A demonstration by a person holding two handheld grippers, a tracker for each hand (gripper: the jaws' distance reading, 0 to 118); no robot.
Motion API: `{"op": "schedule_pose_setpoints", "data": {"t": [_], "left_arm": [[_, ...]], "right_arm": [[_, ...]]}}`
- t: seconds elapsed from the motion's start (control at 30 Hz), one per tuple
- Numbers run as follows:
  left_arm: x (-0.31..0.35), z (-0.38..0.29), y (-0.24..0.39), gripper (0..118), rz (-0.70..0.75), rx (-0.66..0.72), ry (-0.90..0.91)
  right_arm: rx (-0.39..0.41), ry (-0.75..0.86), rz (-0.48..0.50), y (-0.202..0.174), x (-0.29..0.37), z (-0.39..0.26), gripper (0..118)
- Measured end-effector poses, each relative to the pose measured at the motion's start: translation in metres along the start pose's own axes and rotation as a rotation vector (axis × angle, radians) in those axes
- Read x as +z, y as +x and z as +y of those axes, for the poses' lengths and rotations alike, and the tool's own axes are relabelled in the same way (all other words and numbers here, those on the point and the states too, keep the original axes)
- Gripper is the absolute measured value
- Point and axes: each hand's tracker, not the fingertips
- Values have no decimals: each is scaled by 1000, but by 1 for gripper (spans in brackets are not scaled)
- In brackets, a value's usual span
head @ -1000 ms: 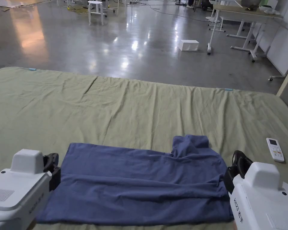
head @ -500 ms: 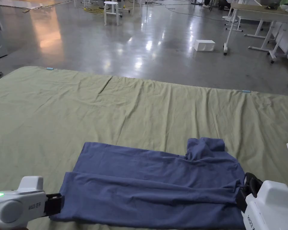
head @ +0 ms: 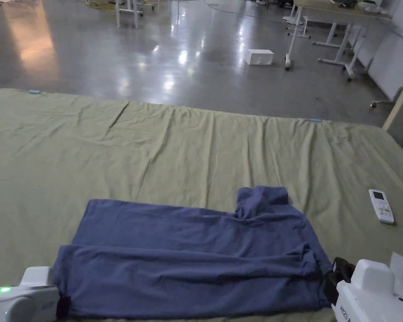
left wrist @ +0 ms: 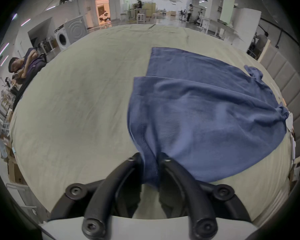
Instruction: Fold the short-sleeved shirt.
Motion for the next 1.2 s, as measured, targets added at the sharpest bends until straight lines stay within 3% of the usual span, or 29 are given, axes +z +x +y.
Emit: {"op": "schedule_pose_setpoints", "data": {"t": [0.07,0.1,0.13,0.2,0.33,0.4,0.53,0.77,0.87,1.0,1.1,1.2], "left_arm": [[-1,2,-3,10,6,-4,-7],[0,2,-4,10,7,-7,-7],[1,2,-4,10,5,-10,-7],[2,3,-4,10,3,-18,-5],[7,1,-4,10,0,-24,-4],[7,0,-4,10,-3,-25,-4],[12,-1,-2,10,-8,-22,-5],[14,-1,1,10,-1,-25,-9],[16,-1,4,10,3,-31,-9],[16,-1,3,10,8,-40,-9],[17,-1,4,10,10,-42,-9],[16,-1,2,10,7,-36,-8]], "right_arm": [[0,-82,-9,14,-11,-1,3],[-23,-160,9,22,-19,-3,15],[1,-184,-23,30,-25,-2,28],[18,-327,3,41,-41,-6,45],[90,-465,6,47,-69,-17,55],[126,-489,13,44,-82,-21,67],[134,-531,26,35,-112,-23,78],[160,-690,41,25,-168,-39,78],[165,-686,49,21,-167,-43,69],[164,-678,116,15,-156,-43,29],[238,-665,126,6,-153,-49,11],[227,-669,120,3,-154,-51,7]]}}
